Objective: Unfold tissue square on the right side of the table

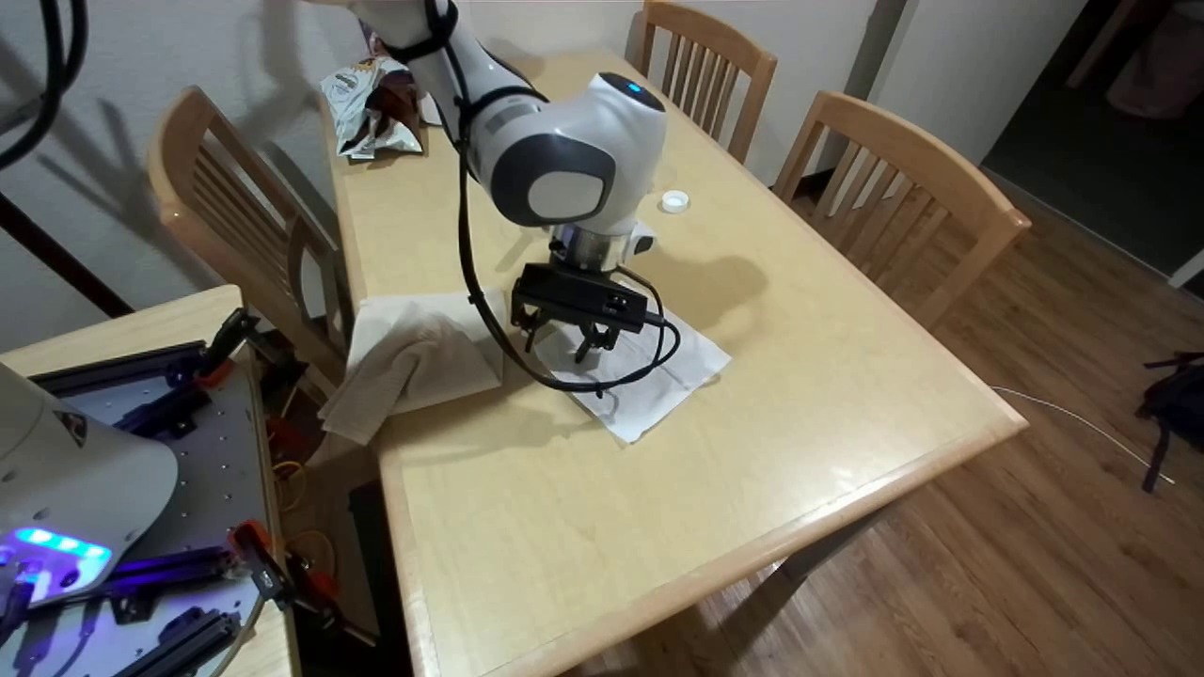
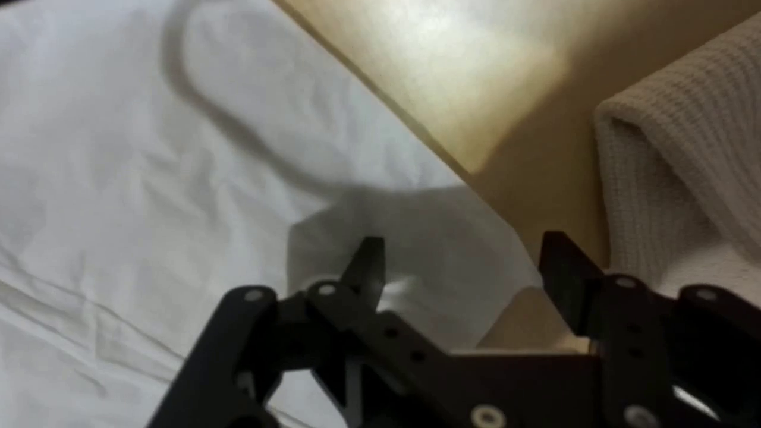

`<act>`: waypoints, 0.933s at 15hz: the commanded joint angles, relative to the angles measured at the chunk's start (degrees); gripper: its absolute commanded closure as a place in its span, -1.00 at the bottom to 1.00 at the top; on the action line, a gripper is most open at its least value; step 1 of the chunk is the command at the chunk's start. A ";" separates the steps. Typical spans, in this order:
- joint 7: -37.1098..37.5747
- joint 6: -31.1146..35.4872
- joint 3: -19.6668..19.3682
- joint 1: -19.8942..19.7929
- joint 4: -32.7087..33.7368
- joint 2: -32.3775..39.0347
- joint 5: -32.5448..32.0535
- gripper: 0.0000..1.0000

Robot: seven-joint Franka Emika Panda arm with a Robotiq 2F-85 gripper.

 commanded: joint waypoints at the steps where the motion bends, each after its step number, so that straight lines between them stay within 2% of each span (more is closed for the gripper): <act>1: 2.98 2.42 0.11 0.75 -1.57 -2.43 -0.61 -0.98; 4: 3.85 2.20 0.44 1.48 -2.53 -5.09 -0.77 -1.00; 11: 8.75 6.02 1.26 4.79 -8.24 -17.20 -1.03 -1.00; 12: 6.85 3.76 1.27 4.24 -3.88 -12.37 -0.80 -1.00; 14: 7.40 3.78 1.36 4.81 -5.49 -15.40 -0.70 -1.00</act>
